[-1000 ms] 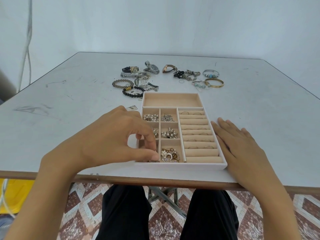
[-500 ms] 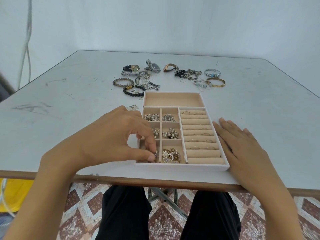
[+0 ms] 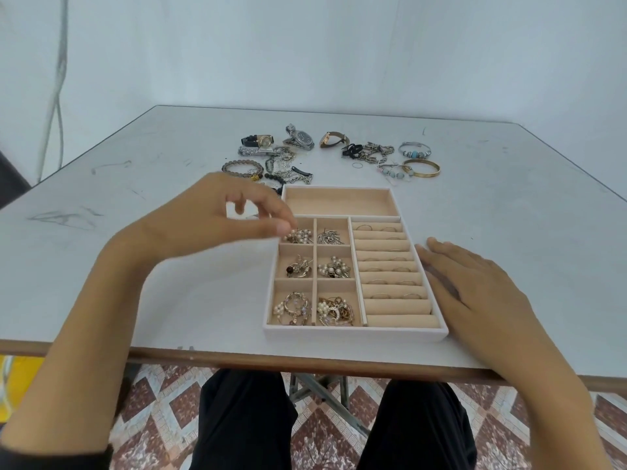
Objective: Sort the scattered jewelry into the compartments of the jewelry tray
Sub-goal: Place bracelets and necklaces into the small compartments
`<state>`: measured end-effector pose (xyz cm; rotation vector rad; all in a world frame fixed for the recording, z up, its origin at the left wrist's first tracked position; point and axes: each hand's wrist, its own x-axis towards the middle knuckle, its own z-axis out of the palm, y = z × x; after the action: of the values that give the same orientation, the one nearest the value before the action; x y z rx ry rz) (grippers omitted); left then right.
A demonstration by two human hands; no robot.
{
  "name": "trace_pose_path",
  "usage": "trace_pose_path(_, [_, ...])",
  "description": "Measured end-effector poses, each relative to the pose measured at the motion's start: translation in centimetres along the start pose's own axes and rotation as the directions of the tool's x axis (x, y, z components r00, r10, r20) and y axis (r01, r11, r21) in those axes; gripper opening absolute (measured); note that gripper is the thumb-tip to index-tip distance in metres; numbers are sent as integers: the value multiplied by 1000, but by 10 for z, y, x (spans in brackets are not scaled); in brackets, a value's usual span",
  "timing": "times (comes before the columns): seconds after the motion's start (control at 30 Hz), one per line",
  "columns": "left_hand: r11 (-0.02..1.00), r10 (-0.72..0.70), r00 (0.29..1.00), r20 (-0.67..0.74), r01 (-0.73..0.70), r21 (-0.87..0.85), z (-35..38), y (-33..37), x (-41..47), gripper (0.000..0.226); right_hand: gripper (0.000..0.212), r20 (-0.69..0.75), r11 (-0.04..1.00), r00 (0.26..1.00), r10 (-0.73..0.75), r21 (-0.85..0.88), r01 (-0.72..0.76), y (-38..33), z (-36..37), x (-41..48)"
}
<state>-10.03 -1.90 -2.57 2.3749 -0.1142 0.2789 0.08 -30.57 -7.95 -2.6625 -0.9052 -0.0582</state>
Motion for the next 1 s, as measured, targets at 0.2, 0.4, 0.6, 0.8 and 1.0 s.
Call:
trace_pose_path(0.2, [977, -188, 973, -130, 172, -128, -9, -23, 60, 12, 31, -27, 999, 999, 21, -23, -22, -2, -15, 18])
trace_pose_path(0.4, [973, -232, 932, -278, 221, -71, 12, -53, 116, 17, 22, -65, 993, 997, 41, -109, -48, -8, -26, 53])
trace_pose_path(0.6, [922, -284, 939, -192, 323, 215, 26, -82, 131, 32, 12, 41, 974, 996, 82, -214, -72, -7, -29, 88])
trace_pose_path(0.8, [914, -284, 930, -233, 336, 227, 23, -80, 134, 27, 13, 145, 976, 986, 78, -212, -46, -8, -29, 92])
trace_pose_path(1.0, [902, -288, 921, -263, 353, 247, 23, -80, 133, 26, 6, 344, 989, 935, 88, -145, -40, -11, -40, 106])
